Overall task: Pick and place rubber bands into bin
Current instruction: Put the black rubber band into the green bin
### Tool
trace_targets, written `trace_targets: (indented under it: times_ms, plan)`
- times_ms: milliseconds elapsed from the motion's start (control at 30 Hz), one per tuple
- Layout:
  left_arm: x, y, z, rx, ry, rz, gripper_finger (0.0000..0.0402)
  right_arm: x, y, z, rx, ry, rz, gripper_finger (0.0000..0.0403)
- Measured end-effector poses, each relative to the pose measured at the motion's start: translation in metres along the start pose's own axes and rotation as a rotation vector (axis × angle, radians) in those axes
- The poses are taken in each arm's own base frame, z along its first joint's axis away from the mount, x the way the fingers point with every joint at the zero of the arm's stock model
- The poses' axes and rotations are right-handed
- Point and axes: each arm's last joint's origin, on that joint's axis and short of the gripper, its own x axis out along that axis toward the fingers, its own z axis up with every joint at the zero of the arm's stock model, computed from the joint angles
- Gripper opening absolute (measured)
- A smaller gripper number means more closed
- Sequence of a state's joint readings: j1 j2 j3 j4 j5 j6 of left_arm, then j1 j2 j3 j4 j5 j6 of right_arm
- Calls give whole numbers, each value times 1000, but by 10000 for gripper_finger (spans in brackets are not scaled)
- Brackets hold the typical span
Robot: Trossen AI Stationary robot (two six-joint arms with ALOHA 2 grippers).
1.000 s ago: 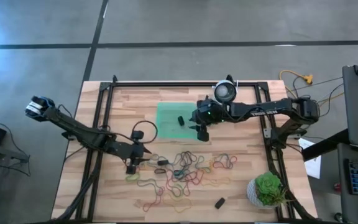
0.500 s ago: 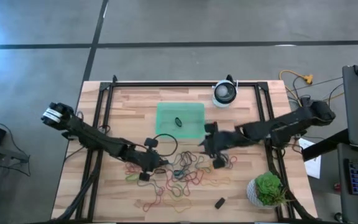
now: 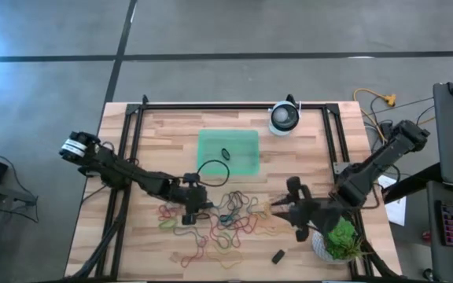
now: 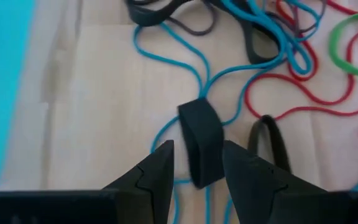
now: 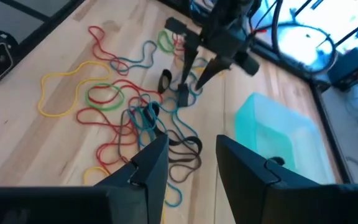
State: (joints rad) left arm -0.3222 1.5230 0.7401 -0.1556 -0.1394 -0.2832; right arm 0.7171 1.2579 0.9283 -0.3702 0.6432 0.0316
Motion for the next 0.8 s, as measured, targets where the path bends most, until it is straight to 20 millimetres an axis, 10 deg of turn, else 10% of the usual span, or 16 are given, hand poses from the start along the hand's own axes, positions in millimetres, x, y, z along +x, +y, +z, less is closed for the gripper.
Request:
trace_targets:
  times_ms: [800]
  plan:
    - [10,3,-1,14,38,-53,107,-3,12,-11,44,20,-5,112]
